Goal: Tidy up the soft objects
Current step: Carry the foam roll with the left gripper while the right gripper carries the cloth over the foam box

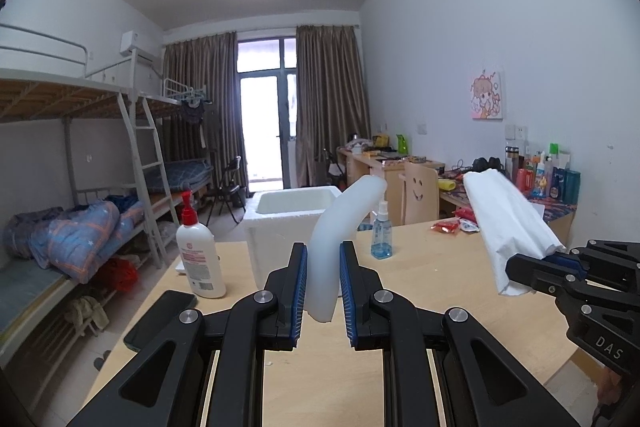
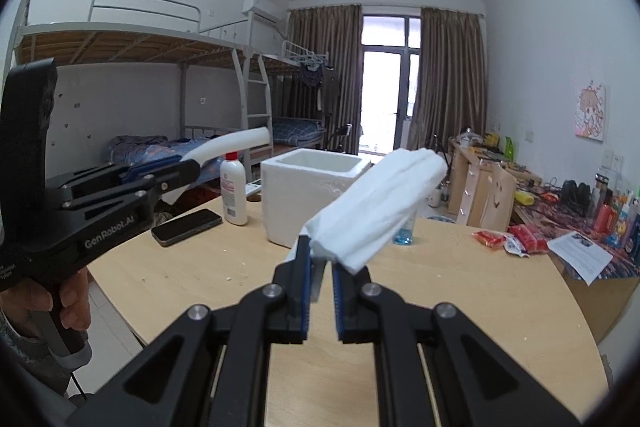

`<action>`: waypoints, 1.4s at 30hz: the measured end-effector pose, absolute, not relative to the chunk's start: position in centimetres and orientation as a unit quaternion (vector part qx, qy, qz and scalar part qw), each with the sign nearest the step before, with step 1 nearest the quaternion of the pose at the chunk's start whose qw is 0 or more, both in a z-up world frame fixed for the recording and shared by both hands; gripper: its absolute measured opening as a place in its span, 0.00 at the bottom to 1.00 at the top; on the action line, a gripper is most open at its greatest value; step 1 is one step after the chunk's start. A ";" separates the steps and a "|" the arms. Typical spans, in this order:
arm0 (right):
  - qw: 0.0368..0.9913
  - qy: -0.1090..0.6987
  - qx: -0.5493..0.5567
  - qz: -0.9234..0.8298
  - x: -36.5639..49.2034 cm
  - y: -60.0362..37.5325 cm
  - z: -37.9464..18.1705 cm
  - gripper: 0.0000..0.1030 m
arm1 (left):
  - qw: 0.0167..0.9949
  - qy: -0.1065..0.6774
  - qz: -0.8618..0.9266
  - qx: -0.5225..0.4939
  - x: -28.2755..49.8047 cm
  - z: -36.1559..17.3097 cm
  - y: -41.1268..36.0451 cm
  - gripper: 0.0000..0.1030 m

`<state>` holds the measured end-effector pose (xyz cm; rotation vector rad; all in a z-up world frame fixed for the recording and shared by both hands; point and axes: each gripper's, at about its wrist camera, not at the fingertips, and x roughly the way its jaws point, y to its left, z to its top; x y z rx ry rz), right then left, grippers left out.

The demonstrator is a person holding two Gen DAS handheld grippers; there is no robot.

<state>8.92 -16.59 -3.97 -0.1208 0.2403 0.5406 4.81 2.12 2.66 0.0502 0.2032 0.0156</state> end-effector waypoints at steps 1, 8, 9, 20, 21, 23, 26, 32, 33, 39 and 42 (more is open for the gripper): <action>0.954 0.117 -0.062 0.270 8.9 -16.4 -3.9 0.12 | 0.994 0.101 0.009 0.026 4.8 2.8 2.2 0.17; 0.950 0.102 -0.074 0.285 8.5 -15.4 -3.1 0.12 | 0.995 0.097 0.024 0.023 4.3 3.8 2.5 0.17; 0.950 0.099 -0.075 0.287 8.5 -15.3 -2.9 0.12 | 0.995 0.095 0.027 0.023 4.3 4.1 2.7 0.17; 0.942 0.086 -0.090 0.312 10.3 -13.1 -1.3 0.12 | 0.996 0.087 0.034 0.010 5.7 5.5 4.5 0.17; 0.942 0.086 -0.091 0.313 10.6 -12.9 -1.1 0.12 | 0.996 0.086 0.035 0.011 5.9 5.5 4.5 0.17; 0.941 0.086 -0.092 0.314 11.2 -12.7 -0.9 0.12 | 0.996 0.083 0.040 0.014 6.2 5.7 4.7 0.17; 0.940 0.093 -0.087 0.316 12.3 -12.4 -0.6 0.12 | 0.996 0.083 0.039 0.012 6.9 5.9 4.7 0.17; 0.940 0.105 -0.079 0.316 14.5 -11.9 0.0 0.12 | 0.996 0.083 0.043 0.015 8.6 6.4 5.1 0.17; 0.940 0.105 -0.079 0.315 14.7 -11.8 0.2 0.12 | 0.995 0.083 0.044 0.016 8.9 6.5 5.2 0.17; 0.938 0.105 -0.083 0.320 15.9 -11.1 1.0 0.12 | 0.995 0.085 0.043 0.016 10.3 7.0 5.5 0.17; 0.938 0.104 -0.086 0.320 16.5 -10.7 1.4 0.12 | 0.995 0.083 0.053 0.024 11.2 7.2 5.6 0.17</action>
